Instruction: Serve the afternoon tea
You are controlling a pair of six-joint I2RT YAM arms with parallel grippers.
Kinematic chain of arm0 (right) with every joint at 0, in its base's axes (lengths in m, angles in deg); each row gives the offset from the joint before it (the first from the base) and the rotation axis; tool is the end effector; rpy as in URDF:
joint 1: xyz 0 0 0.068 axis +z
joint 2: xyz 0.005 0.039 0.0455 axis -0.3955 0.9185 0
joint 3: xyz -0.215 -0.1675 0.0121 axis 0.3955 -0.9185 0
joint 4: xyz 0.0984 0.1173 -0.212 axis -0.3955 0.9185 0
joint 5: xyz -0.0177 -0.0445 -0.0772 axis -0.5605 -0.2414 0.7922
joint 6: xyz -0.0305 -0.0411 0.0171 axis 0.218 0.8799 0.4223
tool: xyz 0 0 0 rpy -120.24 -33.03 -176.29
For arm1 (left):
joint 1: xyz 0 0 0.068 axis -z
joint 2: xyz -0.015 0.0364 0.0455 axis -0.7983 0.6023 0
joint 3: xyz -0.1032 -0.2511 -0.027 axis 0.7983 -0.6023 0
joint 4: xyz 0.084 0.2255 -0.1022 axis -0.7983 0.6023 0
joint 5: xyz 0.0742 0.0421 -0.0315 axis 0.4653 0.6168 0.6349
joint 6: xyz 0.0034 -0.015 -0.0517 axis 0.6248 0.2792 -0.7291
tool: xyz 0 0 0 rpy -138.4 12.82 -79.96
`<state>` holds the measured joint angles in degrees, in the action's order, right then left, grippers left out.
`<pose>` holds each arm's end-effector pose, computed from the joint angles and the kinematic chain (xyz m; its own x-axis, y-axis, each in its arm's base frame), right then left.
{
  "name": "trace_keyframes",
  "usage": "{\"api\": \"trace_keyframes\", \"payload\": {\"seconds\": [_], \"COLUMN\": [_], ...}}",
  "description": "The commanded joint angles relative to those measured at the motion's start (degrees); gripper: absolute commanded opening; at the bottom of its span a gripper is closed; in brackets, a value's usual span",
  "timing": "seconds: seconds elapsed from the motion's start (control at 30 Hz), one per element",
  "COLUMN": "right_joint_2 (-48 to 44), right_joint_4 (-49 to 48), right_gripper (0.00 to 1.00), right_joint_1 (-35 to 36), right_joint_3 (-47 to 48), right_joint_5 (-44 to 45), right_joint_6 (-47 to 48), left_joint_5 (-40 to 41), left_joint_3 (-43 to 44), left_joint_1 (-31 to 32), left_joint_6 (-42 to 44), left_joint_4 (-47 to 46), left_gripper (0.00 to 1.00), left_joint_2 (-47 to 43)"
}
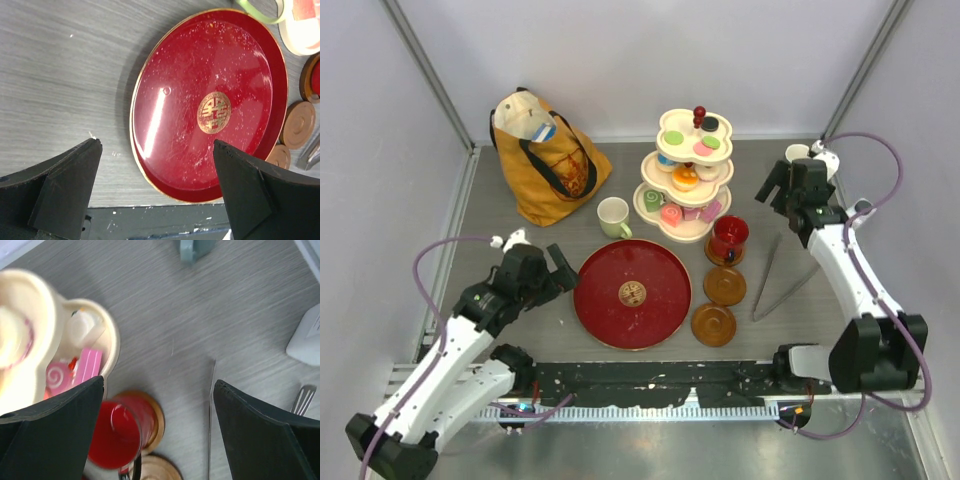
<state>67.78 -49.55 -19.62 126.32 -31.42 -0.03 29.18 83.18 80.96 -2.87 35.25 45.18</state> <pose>0.2732 0.0084 0.3071 -0.4535 0.3648 -0.8132 0.3643 0.9086 0.2044 0.1209 -0.0574 0.2613 -0.6872 -0.5143 -0.5131 -0.2940 0.8427 -0.4509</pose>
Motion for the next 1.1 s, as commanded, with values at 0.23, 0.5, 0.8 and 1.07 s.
{"api": "trace_keyframes", "payload": {"seconds": [0.23,0.5,0.8,1.07], "right_joint_2": [27.6,43.7,51.6,47.9], "right_joint_4": [-2.8,-0.8,0.1,0.9], "right_gripper": [0.93,0.88,0.62,0.09], "right_joint_1": [-8.0,-9.7,-10.2,-10.1], "right_joint_3": [26.7,40.7,44.5,41.2], "right_joint_5": [0.2,0.9,1.2,3.3], "right_joint_6": [6.1,7.8,8.5,10.2], "left_joint_5": [0.5,-4.1,-7.0,-7.0], "left_joint_3": [7.9,8.3,10.1,10.8], "left_joint_1": [-7.2,-14.9,-16.8,-17.2], "left_joint_6": [6.6,9.8,11.0,10.5], "left_joint_4": [-13.5,-19.8,-20.7,-17.3], "left_gripper": [1.0,1.0,1.0,1.0], "left_joint_2": [17.2,22.8,29.7,28.2]}}
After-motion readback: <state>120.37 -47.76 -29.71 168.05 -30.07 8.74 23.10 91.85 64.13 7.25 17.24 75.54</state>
